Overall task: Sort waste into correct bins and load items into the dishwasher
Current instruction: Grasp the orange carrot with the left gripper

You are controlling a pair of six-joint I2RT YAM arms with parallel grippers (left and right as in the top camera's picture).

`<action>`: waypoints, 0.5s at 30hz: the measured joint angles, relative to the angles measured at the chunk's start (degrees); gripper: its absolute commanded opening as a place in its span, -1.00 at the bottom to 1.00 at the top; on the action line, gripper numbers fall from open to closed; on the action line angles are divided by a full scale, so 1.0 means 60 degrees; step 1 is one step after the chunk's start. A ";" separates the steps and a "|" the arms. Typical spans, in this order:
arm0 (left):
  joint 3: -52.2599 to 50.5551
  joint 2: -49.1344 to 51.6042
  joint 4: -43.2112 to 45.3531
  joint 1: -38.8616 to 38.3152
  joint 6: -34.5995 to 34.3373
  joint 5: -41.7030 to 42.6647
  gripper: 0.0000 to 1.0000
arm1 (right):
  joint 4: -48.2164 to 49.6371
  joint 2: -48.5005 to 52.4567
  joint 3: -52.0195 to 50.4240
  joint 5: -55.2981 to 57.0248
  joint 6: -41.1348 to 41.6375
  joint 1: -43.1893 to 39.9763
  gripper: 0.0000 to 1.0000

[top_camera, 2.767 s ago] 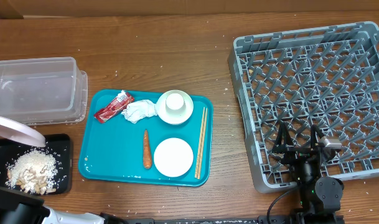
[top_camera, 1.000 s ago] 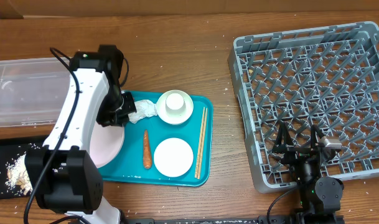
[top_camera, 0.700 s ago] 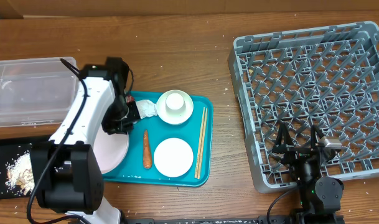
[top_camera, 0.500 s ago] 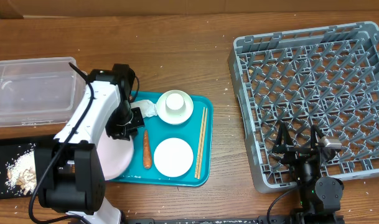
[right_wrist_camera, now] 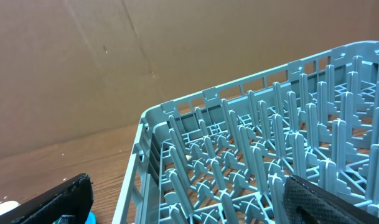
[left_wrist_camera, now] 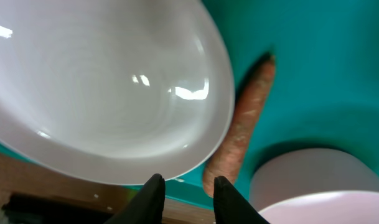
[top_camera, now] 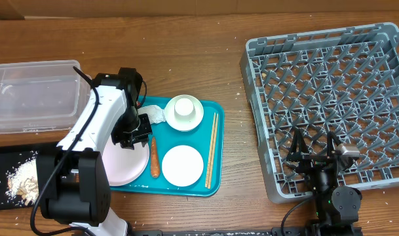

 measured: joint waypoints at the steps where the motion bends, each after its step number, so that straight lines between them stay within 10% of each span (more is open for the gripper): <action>1: 0.0000 0.0000 0.0084 0.0000 0.0113 0.0135 -0.44 | 0.0000 0.0000 0.0000 0.0004 -0.0004 0.0004 1.00; 15: -0.0506 0.0000 0.0568 -0.0940 0.0794 0.1177 -0.50 | 0.0000 0.0000 0.0000 0.0004 0.0000 0.0004 1.00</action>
